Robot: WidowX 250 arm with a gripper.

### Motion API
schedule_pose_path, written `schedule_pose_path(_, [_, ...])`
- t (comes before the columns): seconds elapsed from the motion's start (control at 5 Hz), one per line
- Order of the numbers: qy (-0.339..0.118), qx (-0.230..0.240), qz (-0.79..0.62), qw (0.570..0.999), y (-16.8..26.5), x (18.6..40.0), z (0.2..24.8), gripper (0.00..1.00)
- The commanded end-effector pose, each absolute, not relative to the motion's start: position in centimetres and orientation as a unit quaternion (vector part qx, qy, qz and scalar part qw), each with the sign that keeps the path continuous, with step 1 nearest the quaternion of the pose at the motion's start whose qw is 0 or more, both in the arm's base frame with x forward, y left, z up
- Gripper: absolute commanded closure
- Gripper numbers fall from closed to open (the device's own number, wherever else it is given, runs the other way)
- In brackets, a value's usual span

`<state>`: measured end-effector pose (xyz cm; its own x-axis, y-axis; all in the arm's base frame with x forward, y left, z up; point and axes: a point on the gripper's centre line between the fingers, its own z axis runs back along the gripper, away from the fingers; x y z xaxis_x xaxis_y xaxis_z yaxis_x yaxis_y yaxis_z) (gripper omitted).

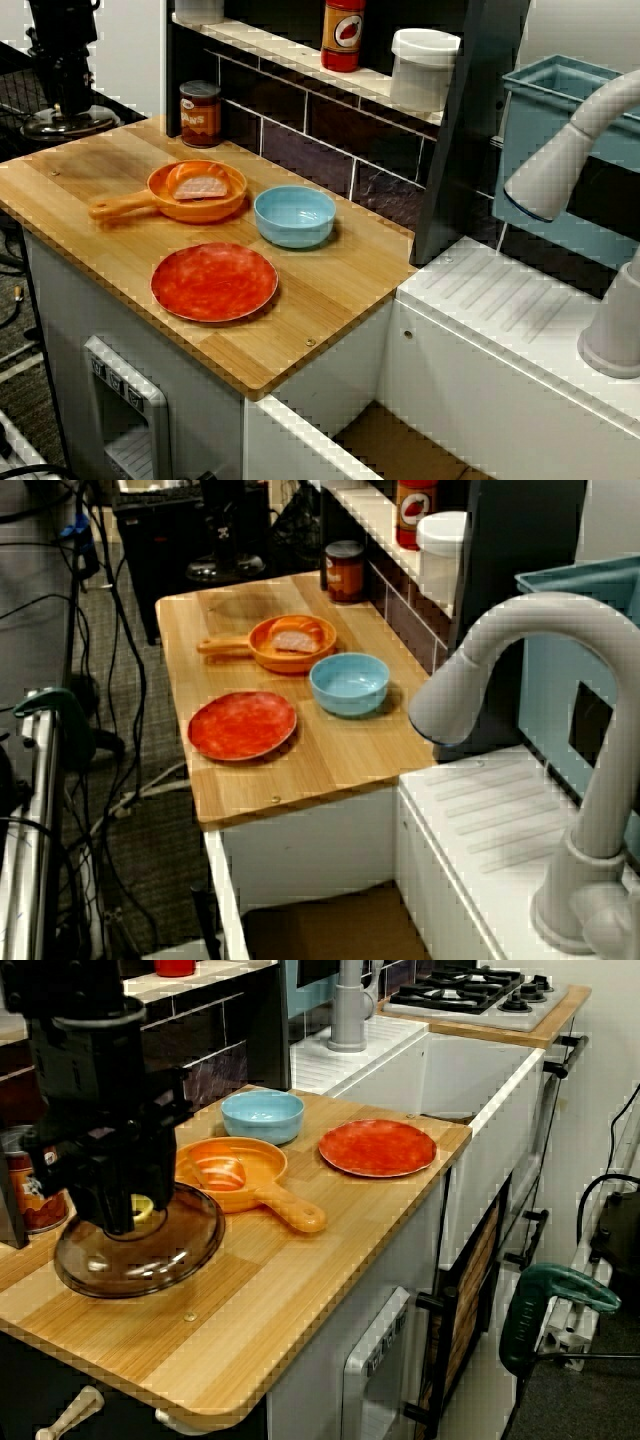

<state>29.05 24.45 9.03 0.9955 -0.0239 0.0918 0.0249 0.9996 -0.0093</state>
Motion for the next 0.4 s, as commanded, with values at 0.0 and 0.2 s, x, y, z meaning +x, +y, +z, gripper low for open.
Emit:
schedule_pose_path(0.0, [-0.091, 0.048, -0.039, 0.994, 20.9, 29.6, 12.0, 1.00])
schedule_pose_path(0.2, [-0.110, 0.083, -0.042, 0.990, 18.8, 29.2, 11.6, 1.00])
